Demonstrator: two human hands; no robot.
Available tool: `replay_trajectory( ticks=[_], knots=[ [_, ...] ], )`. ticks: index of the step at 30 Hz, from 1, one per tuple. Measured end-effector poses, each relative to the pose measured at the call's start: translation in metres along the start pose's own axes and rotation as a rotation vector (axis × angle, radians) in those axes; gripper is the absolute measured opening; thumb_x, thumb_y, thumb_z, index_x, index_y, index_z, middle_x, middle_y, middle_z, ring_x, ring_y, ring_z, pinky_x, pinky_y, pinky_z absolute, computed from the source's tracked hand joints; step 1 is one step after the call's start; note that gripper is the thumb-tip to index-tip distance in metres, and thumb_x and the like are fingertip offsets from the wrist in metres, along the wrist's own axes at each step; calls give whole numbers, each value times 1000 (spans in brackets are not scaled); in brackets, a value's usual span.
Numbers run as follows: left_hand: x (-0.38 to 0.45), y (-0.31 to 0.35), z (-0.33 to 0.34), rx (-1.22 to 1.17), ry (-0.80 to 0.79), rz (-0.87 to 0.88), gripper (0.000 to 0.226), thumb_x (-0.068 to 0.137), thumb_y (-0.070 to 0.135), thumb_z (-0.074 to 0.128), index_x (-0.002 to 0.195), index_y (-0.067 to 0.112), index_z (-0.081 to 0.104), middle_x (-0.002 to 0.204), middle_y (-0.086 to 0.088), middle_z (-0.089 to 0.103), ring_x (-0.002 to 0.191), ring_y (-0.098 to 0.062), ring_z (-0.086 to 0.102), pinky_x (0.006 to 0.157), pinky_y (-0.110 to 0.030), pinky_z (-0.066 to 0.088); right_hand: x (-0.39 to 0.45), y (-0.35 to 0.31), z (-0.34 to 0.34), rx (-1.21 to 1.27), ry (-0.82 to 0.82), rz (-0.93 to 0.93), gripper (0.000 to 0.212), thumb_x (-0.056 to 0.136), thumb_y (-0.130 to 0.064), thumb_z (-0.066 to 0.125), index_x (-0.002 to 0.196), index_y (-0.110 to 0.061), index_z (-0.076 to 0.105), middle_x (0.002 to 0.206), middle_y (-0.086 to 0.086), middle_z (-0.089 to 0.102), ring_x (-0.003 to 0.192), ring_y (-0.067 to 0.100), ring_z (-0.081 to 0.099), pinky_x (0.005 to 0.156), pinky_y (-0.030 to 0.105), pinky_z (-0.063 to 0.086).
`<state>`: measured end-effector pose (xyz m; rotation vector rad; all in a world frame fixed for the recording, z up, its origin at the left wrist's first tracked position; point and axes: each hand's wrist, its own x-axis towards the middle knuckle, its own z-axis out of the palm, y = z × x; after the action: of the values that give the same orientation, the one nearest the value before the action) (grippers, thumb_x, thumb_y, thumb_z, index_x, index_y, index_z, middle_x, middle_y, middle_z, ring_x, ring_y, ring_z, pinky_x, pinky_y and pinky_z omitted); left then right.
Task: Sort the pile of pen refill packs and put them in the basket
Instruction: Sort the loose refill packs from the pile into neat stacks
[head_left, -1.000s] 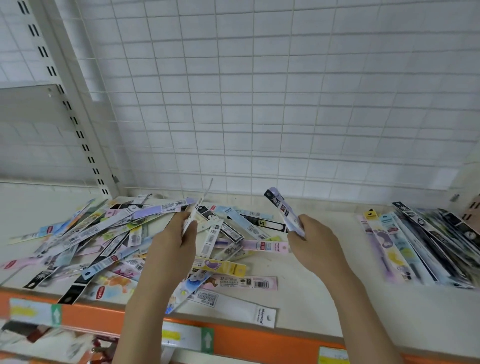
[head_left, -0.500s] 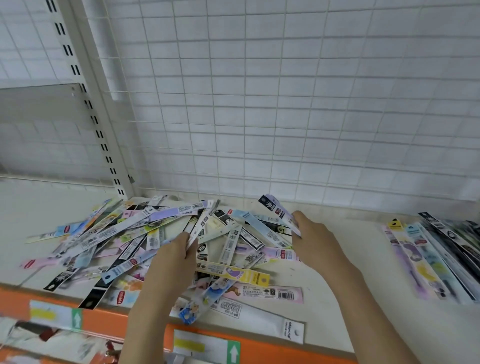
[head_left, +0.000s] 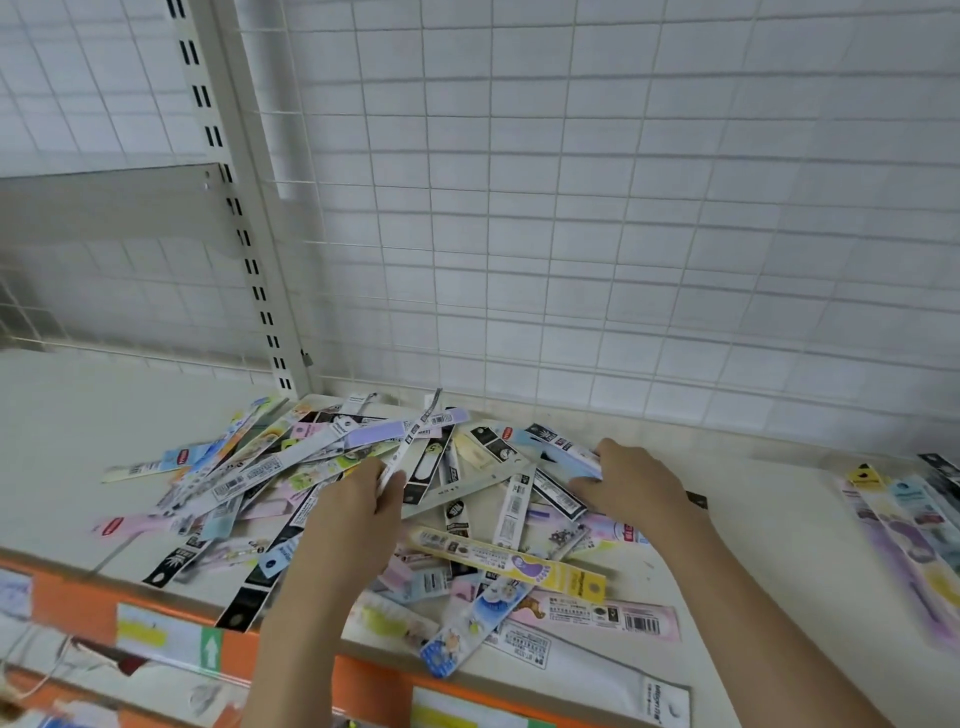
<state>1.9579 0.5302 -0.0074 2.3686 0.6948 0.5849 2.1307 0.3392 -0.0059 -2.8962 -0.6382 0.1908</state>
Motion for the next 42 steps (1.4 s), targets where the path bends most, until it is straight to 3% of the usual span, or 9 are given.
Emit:
replay_trajectory(
  ticks=[3, 6, 9, 12, 19, 22, 29, 34, 42],
  knots=[
    [2, -1, 0, 6, -23, -2, 39, 96, 23, 43, 62, 12, 30, 48, -3, 36, 51, -28, 46, 46, -27, 23, 4, -3, -5, -54, 66, -3, 23, 94, -25, 47, 109, -10, 55, 92, 5, 49, 77, 23, 49, 64, 28, 37],
    [7, -1, 1, 13, -34, 1, 38, 96, 23, 44, 62, 12, 31, 45, 0, 37, 39, -12, 38, 39, -18, 22, 6, -8, -17, -72, 135, -15, 10, 93, -17, 44, 99, -13, 51, 92, 4, 54, 78, 23, 50, 59, 25, 35],
    [11, -1, 1, 16, -51, 13, 38, 96, 23, 45, 61, 13, 32, 47, -1, 40, 42, -14, 37, 42, -21, 24, 8, -16, -24, -48, 205, -51, 5, 93, -16, 45, 94, -15, 41, 68, -1, 40, 61, 17, 40, 46, 25, 25],
    [13, -2, -1, 3, -68, 13, 39, 96, 23, 44, 61, 13, 31, 48, -1, 38, 40, -10, 37, 43, -23, 23, 12, -22, -22, -2, 272, -101, 6, 94, -21, 45, 96, -17, 41, 66, -2, 31, 64, 22, 38, 53, 28, 27],
    [16, -9, -8, 5, -50, -2, 37, 96, 25, 43, 63, 13, 34, 49, 0, 37, 42, -12, 34, 44, -24, 23, 15, -30, -21, 505, 59, -163, 26, 96, -25, 41, 72, -17, 37, 68, 5, 55, 53, 19, 56, 51, 27, 38],
    [17, -15, -10, 5, -33, -2, 35, 96, 26, 43, 64, 12, 36, 51, -2, 41, 45, -16, 36, 45, -26, 26, 17, -30, -19, 637, 22, -142, 27, 96, -26, 40, 70, -17, 39, 63, 4, 52, 66, 30, 64, 50, 25, 36],
    [21, -30, -7, 25, -23, 4, 34, 95, 27, 44, 73, 1, 46, 62, -21, 56, 51, -23, 42, 51, -29, 33, 26, -30, -1, 240, 40, -106, 42, 87, -54, 53, 78, -14, 46, 67, -1, 48, 58, 17, 44, 54, 29, 32],
    [23, -33, -8, 100, -9, 12, 29, 92, 27, 51, 80, 1, 55, 68, -19, 62, 56, -27, 50, 53, -32, 42, 27, -27, 10, 202, -122, -51, 25, 84, -34, 54, 69, -17, 45, 66, 0, 49, 62, 20, 48, 58, 29, 36],
    [20, -20, 1, 134, -126, -6, 23, 84, 28, 63, 81, 5, 59, 79, -8, 57, 63, -20, 48, 55, -27, 37, 17, -22, 2, 235, -168, -27, 31, 83, -38, 60, 69, -16, 45, 66, 0, 47, 56, 15, 44, 52, 25, 32]
  ],
)
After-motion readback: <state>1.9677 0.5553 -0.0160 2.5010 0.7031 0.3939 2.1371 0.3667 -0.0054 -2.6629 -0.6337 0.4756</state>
